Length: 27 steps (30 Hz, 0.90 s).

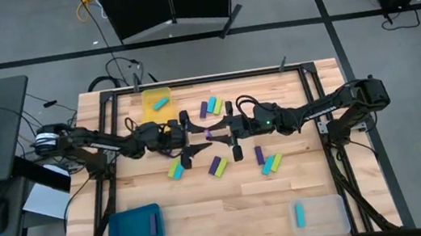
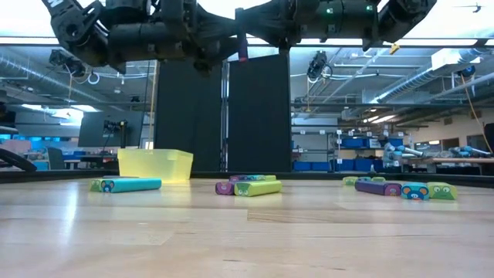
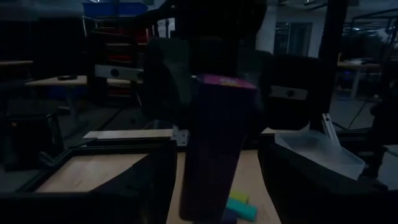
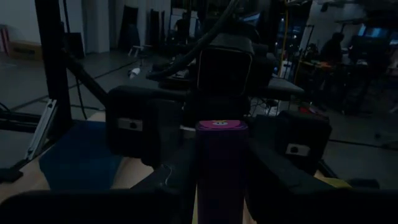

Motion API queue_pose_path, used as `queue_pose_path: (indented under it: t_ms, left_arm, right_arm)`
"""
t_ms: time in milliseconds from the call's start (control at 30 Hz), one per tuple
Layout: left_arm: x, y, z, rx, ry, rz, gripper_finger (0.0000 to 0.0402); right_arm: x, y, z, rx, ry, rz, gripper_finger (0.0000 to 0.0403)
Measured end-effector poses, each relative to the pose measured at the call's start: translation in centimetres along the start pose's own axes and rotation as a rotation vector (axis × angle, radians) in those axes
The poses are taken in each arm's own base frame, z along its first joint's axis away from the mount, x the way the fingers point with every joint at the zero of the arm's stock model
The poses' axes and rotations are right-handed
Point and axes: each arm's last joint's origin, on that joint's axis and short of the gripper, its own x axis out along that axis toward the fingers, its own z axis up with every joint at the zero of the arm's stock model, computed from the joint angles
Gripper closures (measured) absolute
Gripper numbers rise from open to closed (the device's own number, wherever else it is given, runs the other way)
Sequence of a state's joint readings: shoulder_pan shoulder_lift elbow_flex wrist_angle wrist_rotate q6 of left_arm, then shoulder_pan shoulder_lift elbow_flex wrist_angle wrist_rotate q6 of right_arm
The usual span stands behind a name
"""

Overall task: Sort blocks
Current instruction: Put the purple block into the blue bin

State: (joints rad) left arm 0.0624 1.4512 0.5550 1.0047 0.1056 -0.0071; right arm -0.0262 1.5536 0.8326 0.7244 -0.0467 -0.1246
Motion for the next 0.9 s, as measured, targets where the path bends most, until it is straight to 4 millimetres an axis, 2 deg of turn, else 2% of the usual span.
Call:
queue_pose_path:
  t_ms: [200, 400, 567, 767, 900]
  left_arm:
    - [0.71, 0.07, 0.04, -0.019, 0.000, -0.002, 0.0205]
    - [0.70, 0.10, 0.01, -0.005, 0.003, 0.009, 0.0282]
    - [0.69, 0.14, -0.09, 0.009, 0.013, 0.013, 0.0284]
    - [0.54, 0.27, -0.43, 0.020, 0.070, 0.041, 0.0284]
    - [0.15, 0.45, -0.03, 0.040, 0.098, 0.048, 0.0284]
  right_arm:
    - [0.00, -0.01, 0.01, -0.002, -0.001, -0.001, 0.0286]
    - [0.00, -0.03, 0.02, 0.014, -0.001, -0.005, 0.0286]
    - [0.00, -0.12, -0.11, 0.012, 0.016, -0.044, 0.0285]
    - [-0.02, -0.33, -0.43, -0.011, 0.057, -0.119, 0.0231]
    - [-0.06, -0.53, -0.37, -0.027, 0.057, -0.147, 0.0215]
